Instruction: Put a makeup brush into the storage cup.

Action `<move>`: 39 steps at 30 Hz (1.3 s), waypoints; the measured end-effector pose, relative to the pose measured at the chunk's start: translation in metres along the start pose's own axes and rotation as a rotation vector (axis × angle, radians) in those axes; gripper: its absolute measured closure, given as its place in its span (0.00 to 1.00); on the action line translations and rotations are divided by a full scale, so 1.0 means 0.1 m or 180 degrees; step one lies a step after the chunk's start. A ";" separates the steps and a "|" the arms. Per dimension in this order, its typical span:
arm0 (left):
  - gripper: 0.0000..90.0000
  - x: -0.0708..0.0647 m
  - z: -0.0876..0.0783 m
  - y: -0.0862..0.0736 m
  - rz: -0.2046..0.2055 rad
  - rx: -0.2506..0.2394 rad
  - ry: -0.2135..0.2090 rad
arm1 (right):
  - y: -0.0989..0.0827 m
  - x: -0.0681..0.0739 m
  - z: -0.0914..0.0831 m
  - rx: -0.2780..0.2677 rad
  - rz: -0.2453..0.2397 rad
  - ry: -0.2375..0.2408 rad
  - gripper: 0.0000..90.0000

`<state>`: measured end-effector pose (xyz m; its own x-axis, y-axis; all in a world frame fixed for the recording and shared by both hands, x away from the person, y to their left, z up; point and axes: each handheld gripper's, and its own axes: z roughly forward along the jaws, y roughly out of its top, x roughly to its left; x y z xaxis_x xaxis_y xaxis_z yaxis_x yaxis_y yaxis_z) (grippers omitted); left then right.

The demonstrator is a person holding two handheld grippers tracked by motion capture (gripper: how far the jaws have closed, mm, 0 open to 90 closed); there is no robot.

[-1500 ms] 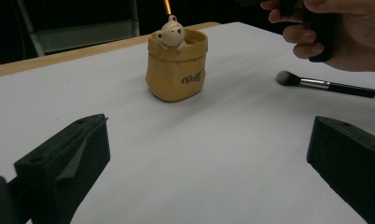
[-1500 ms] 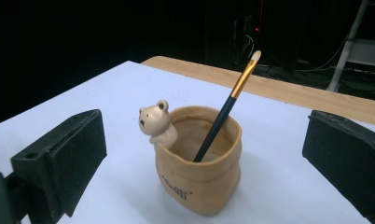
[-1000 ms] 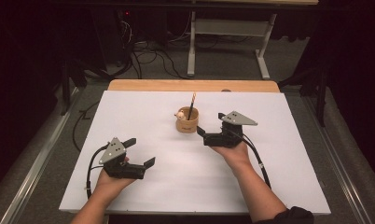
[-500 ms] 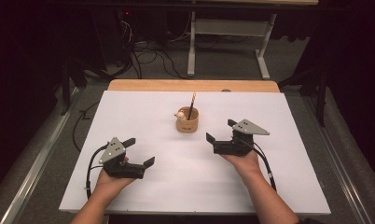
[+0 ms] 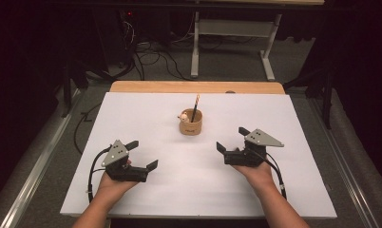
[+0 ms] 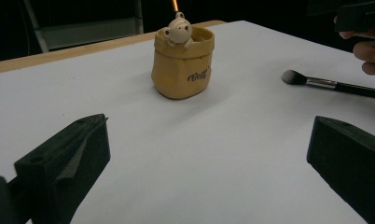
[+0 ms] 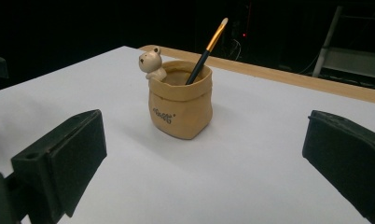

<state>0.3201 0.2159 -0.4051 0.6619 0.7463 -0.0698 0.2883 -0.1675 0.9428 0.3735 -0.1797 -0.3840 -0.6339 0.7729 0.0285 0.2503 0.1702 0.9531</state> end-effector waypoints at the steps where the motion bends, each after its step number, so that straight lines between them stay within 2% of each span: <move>1: 0.00 0.00 0.00 0.00 0.0000 0.0001 0.0000 | -0.01 0.00 -0.01 0.0003 -0.0002 0.0001 0.01; 18: 0.00 -0.01 -0.01 0.00 -0.0011 -0.0021 -0.0025 | -0.10 -0.03 -0.27 -0.0077 -0.0043 -0.0062 0.01; 28: 0.00 0.00 -0.01 0.01 -0.0034 -0.0057 -0.0050 | -0.10 -0.03 -0.46 -0.0160 -0.0016 -0.0095 0.01; 34: 0.00 -0.02 0.00 0.02 -0.0005 -0.0050 -0.0066 | -0.12 -0.06 -0.49 -0.0121 -0.0024 -0.0164 0.01; 39: 0.00 -0.03 0.00 0.01 -0.0001 -0.0043 -0.0076 | -0.14 -0.13 -0.49 -0.0015 -0.0009 -0.0258 0.01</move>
<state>0.3185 0.2139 -0.4038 0.6781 0.7308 -0.0778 0.2793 -0.1584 0.9471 0.3419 -0.2219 -0.3826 -0.5732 0.8194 0.0014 0.2449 0.1697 0.9546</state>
